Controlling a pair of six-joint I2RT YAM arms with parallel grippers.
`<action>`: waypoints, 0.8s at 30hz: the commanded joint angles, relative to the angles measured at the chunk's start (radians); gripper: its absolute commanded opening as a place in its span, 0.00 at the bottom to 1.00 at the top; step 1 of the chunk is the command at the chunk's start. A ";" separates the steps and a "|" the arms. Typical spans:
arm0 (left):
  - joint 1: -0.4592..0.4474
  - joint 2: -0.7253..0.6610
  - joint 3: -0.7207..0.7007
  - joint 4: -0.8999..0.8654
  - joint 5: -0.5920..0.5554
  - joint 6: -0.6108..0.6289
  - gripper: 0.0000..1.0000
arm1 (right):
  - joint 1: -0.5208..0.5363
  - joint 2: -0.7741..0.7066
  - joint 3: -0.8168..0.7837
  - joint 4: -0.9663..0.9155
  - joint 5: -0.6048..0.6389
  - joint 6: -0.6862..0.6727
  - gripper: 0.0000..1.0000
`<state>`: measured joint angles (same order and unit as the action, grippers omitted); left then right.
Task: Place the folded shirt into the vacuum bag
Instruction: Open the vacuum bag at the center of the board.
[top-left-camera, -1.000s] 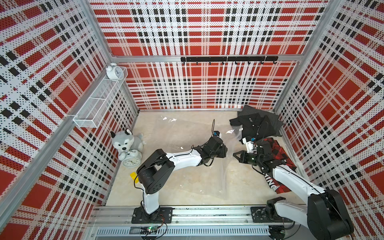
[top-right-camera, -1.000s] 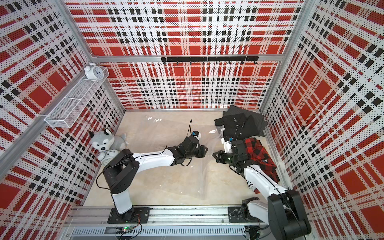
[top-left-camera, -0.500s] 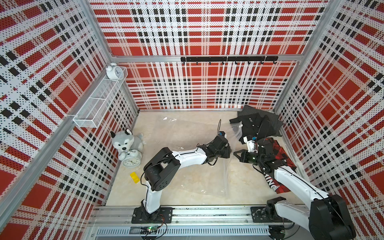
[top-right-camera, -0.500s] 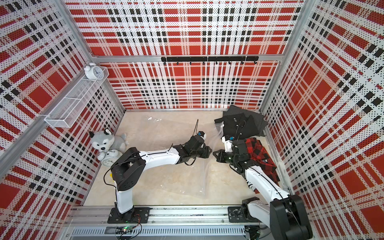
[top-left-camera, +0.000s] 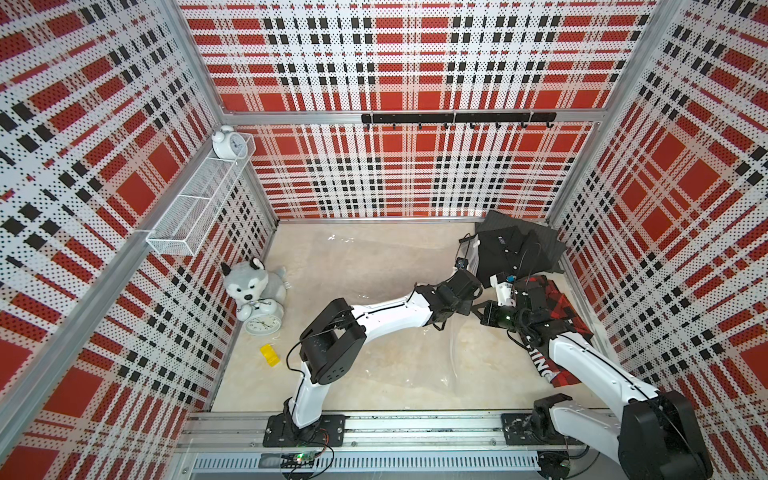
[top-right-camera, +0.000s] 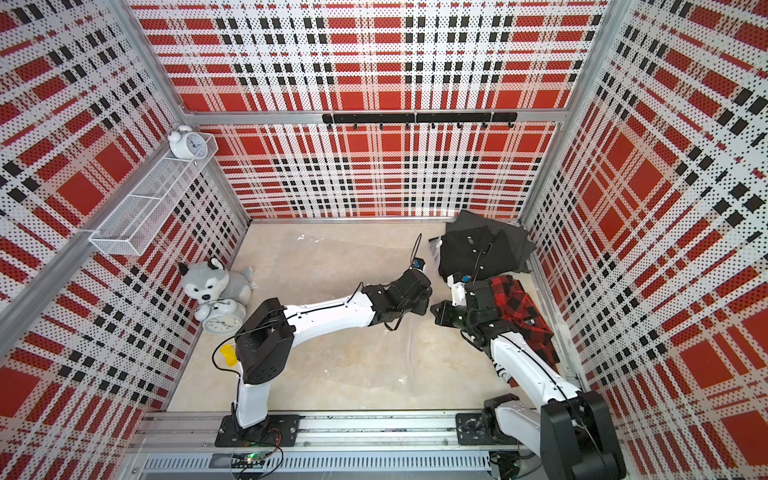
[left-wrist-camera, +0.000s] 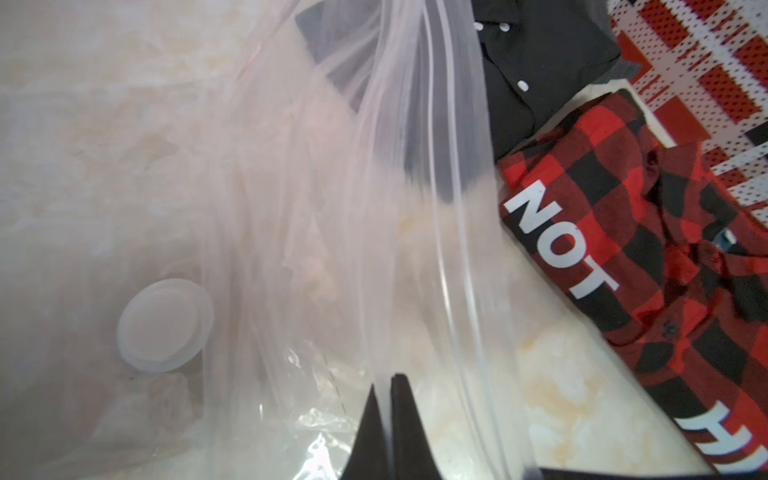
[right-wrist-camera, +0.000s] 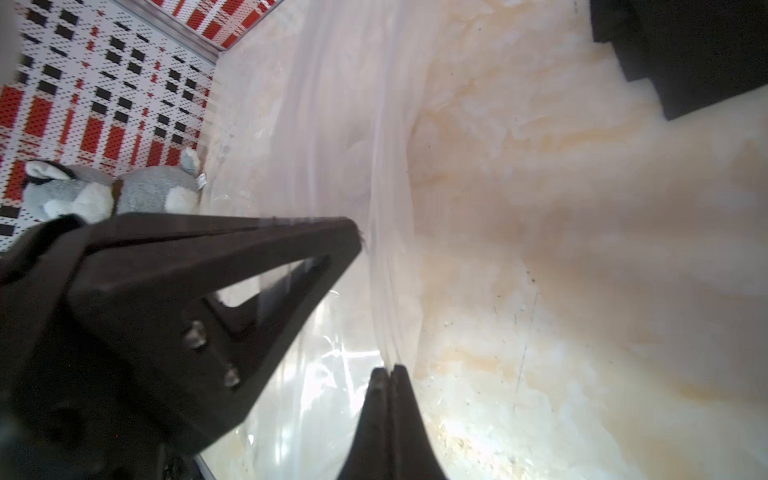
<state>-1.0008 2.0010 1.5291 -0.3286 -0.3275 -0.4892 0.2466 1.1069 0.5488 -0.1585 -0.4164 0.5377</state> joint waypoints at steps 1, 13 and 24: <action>0.011 -0.040 0.015 -0.069 -0.092 0.022 0.00 | 0.004 0.001 0.028 -0.098 0.125 -0.023 0.00; 0.108 -0.197 -0.003 -0.138 -0.028 0.071 0.00 | -0.021 0.008 0.018 -0.155 0.261 -0.030 0.00; 0.068 -0.121 0.143 -0.225 -0.030 0.107 0.00 | -0.021 -0.011 0.068 -0.039 0.013 -0.011 0.58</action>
<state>-0.9195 1.8465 1.6348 -0.5350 -0.3485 -0.4061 0.2287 1.1042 0.5842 -0.2493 -0.3153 0.5240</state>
